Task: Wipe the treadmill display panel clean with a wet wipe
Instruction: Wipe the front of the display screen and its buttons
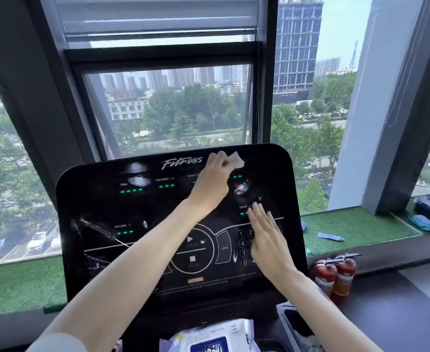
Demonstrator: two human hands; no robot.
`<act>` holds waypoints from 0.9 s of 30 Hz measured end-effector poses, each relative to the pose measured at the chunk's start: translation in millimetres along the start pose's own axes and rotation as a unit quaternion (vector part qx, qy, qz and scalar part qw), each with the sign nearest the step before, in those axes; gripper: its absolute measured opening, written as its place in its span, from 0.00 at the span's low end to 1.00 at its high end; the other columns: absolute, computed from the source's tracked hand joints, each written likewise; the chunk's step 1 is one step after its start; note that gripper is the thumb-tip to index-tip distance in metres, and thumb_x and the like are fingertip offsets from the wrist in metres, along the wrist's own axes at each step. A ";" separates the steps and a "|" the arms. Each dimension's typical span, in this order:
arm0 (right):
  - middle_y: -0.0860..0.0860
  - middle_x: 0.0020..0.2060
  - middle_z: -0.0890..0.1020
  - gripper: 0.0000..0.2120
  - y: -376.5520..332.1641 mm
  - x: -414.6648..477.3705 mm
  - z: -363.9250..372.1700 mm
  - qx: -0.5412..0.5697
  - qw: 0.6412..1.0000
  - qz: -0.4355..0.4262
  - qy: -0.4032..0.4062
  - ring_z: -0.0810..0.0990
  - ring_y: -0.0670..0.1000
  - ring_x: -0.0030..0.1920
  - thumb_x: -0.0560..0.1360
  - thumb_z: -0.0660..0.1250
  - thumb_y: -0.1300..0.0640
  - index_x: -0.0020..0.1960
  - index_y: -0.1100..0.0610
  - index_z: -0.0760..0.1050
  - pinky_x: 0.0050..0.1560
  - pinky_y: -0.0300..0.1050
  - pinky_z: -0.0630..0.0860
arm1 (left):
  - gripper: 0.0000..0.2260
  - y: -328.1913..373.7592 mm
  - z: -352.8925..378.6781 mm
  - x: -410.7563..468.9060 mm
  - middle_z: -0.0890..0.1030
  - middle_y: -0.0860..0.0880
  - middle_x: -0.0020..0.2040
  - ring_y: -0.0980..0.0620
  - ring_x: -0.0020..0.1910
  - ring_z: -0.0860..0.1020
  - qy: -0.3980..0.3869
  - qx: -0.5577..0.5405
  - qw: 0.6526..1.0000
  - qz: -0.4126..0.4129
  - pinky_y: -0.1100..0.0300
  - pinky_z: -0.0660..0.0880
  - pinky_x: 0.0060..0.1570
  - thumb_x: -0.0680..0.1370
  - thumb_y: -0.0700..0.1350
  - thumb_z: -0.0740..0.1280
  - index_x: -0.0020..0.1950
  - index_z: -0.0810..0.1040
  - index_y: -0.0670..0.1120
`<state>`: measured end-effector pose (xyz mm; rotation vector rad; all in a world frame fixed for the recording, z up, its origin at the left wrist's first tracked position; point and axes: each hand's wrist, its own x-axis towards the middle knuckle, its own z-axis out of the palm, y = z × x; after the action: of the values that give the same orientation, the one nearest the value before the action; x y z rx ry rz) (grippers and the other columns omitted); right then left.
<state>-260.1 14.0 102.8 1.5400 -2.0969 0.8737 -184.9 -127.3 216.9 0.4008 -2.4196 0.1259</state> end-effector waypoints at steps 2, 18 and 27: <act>0.62 0.70 0.65 0.34 0.5 -0.2 0.8 -0.005 1.000 0.001 0.000 0.56 0.53 0.72 0.64 0.62 0.76 0.70 0.68 0.63 0.71 0.52 0.53 | 0.22 8.8 3.7 -15.8 0.71 0.45 0.51 0.48 0.50 0.65 -0.070 0.008 0.994 0.085 0.53 0.76 0.40 0.68 0.25 0.61 0.60 0.75 0.40; 0.61 0.73 0.57 0.34 2.9 -2.7 1.7 0.003 1.000 -0.020 -0.009 0.48 0.53 0.74 0.68 0.59 0.75 0.73 0.67 0.55 0.73 0.48 0.46 | 0.22 -18.9 0.8 -50.9 0.71 0.45 0.48 0.49 0.47 0.68 -0.059 -0.024 0.995 0.082 0.55 0.74 0.45 0.69 0.24 0.61 0.58 0.78 0.40; 0.65 0.71 0.62 0.34 2.0 -2.4 3.6 -0.022 1.000 -0.014 -0.017 0.58 0.60 0.73 0.64 0.63 0.76 0.70 0.70 0.62 0.72 0.52 0.53 | 0.21 -6.9 9.7 -45.6 0.70 0.45 0.48 0.49 0.47 0.67 -0.113 -0.012 0.979 0.171 0.54 0.74 0.45 0.71 0.26 0.59 0.60 0.76 0.41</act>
<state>-261.1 13.6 98.1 1.5681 -2.0983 0.7914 -155.5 -124.2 180.2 -0.0197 -2.6949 0.2115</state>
